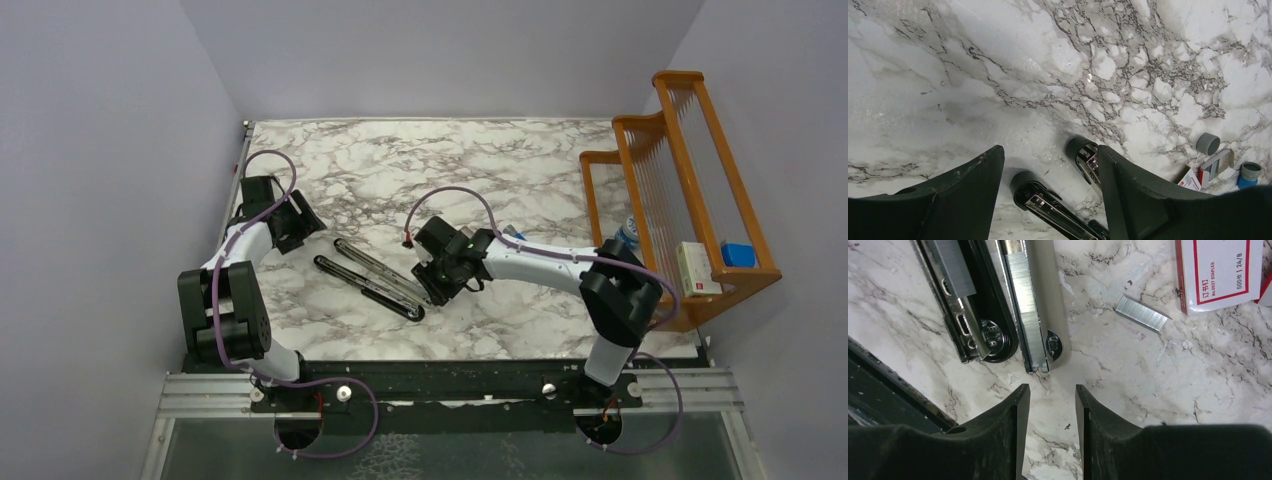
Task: Load the staples into the stapler
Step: Move the stapler to the center of the board, then pick up the stapler.
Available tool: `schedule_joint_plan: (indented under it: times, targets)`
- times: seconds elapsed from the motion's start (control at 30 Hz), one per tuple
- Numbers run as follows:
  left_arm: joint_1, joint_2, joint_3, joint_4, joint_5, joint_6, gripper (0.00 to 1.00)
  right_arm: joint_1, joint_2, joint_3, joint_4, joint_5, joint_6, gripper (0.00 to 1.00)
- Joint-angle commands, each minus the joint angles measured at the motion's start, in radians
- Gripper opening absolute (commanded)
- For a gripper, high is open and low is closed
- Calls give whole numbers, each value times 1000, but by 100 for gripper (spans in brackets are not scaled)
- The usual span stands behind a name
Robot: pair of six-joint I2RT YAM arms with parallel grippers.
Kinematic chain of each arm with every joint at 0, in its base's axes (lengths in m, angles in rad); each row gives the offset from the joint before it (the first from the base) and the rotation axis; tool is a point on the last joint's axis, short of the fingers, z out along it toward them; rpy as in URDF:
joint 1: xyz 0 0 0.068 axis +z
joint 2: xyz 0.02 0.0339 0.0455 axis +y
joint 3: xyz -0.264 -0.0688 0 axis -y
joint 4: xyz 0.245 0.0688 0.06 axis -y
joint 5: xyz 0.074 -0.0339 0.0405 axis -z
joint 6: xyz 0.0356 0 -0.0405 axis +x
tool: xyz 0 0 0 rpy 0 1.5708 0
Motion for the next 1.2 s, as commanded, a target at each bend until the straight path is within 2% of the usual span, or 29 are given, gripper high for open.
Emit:
schedule_joint_plan:
  times: [0.0,0.1,0.33,0.53,0.7,0.77,0.9,1.1,1.17]
  targets:
    - [4,-18,25,-6,-19,14,71,4,60,40,65,13,-30,40]
    - [4,-21,25,-5,-21,15,71,4,85,43,101,2,-36,37]
    - [4,-17,26,-6,-23,14,71,3,161,110,204,13,-42,23]
    - [4,-26,33,-14,-33,14,71,4,348,355,242,-18,-88,19]
    - [4,-41,34,-23,-61,13,71,-2,479,559,260,-9,-129,23]
    - [5,-44,35,-25,-70,14,71,-5,446,534,311,4,-122,26]
    - [4,-39,33,-24,-71,17,71,-11,272,321,443,1,-107,31]
    - [2,-26,30,-14,-67,23,71,-13,148,176,348,-151,-72,32]
    - [2,-25,27,-11,-69,24,71,-13,132,146,313,-199,-61,36]
